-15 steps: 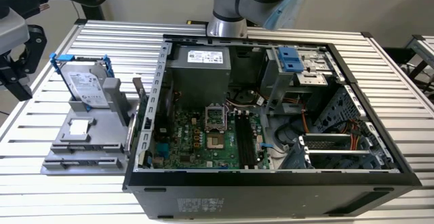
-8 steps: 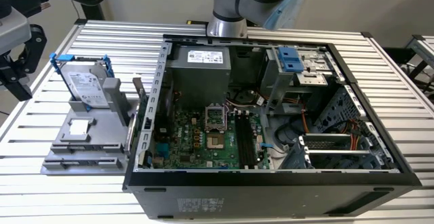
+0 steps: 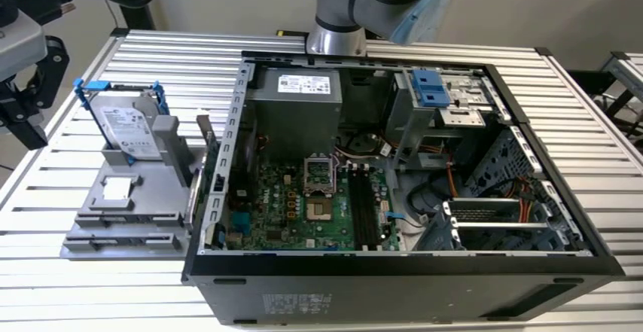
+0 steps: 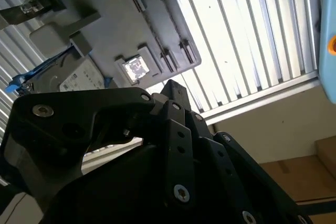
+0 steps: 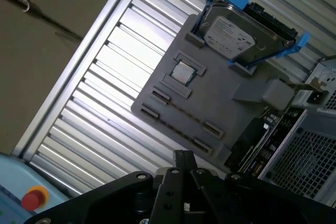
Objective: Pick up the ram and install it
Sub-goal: 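Pick up the ram and move it above insertion slot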
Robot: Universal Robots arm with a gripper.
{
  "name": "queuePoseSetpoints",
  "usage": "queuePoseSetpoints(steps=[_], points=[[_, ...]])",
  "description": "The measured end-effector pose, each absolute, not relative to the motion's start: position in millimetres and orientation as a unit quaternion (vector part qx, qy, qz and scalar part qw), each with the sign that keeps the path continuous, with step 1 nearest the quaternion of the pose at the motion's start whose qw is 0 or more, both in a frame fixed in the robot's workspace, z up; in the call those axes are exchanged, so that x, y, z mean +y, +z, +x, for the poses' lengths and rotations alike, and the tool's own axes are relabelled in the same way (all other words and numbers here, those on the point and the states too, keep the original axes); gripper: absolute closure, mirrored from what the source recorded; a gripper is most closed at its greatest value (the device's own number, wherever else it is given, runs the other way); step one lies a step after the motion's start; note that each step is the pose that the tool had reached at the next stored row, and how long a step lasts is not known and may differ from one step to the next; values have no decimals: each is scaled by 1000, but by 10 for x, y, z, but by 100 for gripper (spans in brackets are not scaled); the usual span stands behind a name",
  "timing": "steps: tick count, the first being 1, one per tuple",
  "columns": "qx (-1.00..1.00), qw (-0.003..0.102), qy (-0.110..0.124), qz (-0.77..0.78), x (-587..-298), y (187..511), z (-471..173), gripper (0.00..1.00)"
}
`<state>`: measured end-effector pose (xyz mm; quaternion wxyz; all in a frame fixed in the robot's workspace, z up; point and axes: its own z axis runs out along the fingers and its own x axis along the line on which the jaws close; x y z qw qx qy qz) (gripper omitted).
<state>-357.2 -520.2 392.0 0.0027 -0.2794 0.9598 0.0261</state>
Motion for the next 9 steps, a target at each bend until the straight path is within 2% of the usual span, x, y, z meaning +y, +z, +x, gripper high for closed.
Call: queuePoseSetpoints(steps=[9], points=[[957, 2, 26, -289, -5203, 3921, -3572, 100]])
